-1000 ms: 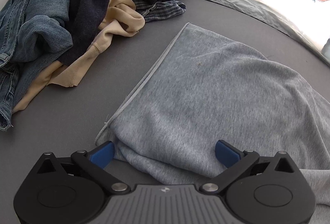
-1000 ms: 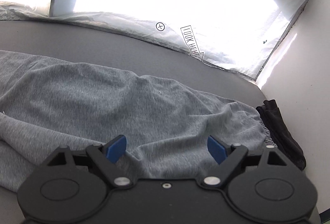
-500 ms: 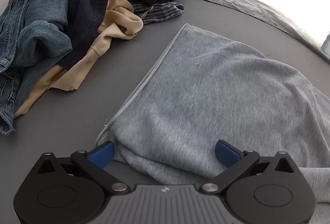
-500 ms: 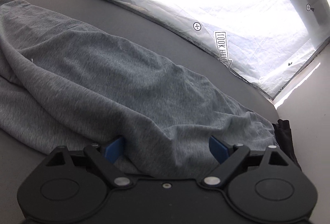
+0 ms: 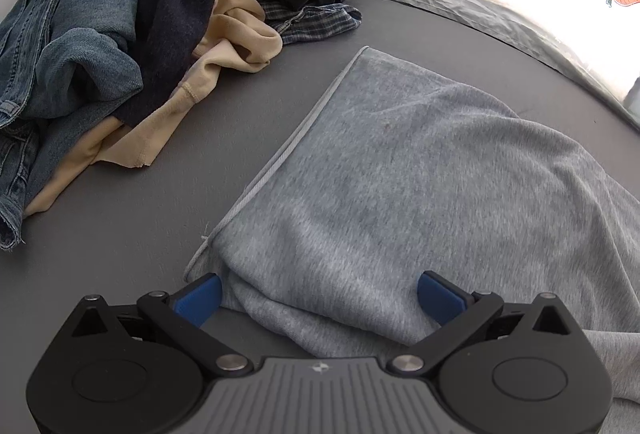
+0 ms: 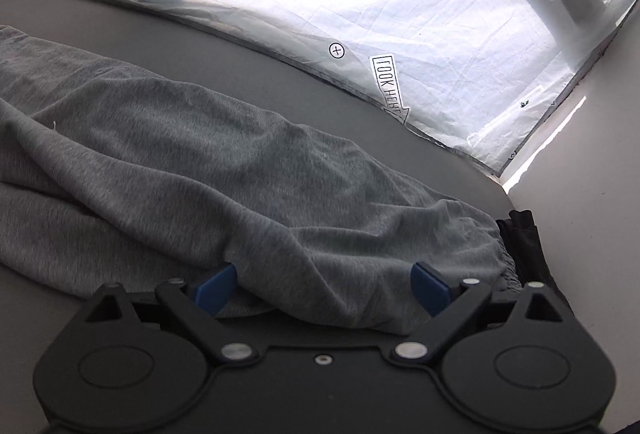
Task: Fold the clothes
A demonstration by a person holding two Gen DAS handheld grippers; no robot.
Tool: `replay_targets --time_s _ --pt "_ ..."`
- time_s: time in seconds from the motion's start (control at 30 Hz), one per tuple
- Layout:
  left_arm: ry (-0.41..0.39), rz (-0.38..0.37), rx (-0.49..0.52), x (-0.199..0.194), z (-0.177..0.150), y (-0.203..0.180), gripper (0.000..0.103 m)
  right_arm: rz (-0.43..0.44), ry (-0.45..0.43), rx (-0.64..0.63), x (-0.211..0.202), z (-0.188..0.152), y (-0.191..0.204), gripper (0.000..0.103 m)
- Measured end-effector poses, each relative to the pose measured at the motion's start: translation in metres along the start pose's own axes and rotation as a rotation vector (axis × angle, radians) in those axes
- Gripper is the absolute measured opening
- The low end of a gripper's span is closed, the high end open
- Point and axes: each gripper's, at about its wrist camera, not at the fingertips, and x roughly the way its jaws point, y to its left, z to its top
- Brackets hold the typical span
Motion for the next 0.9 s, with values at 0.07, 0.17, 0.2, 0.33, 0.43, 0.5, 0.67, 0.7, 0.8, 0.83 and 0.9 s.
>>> replay_targets --time_s 0.07,0.17,0.2,0.33,0.43,0.5,0.67,0.7,0.8,0.83,0.9 --pt "-0.003 0.003 0.008 0.000 0.000 -0.001 0.103 0.004 0.029 -0.034 0.006 -0.002 0.007 0.095" --pt "-0.011 0.007 0.033 0.000 0.001 -0.003 0.103 -0.032 0.043 0.027 0.019 0.004 0.003 0.095" --pt "-0.013 0.008 0.037 -0.001 0.001 -0.004 0.103 -0.047 0.046 0.061 0.024 0.007 0.000 0.095" --pt "-0.007 0.003 0.033 0.000 0.002 -0.002 0.103 -0.119 0.042 0.120 0.040 0.018 -0.013 0.095" --pt "-0.003 -0.001 0.029 0.001 0.003 -0.002 0.103 -0.124 0.068 0.097 0.044 0.018 -0.018 0.095" --pt "0.000 -0.003 0.027 0.001 0.003 -0.001 0.103 -0.134 0.081 0.031 0.039 0.009 -0.018 0.095" --pt "0.013 -0.014 -0.001 0.003 0.004 0.002 0.103 -0.187 0.114 -0.084 0.019 -0.022 -0.026 0.095" --pt "0.013 -0.014 -0.001 0.003 0.004 0.002 0.103 -0.192 0.131 -0.064 0.019 -0.027 -0.032 0.095" --pt "0.012 -0.012 0.000 0.004 0.004 0.001 0.103 -0.204 0.181 -0.005 0.018 -0.040 -0.049 0.095" --pt "0.012 -0.011 0.000 0.004 0.005 0.001 0.103 -0.191 0.178 0.001 0.017 -0.041 -0.050 0.095" --pt "0.012 -0.011 0.000 0.004 0.005 0.001 0.103 -0.150 0.144 -0.017 0.012 -0.038 -0.046 0.095"
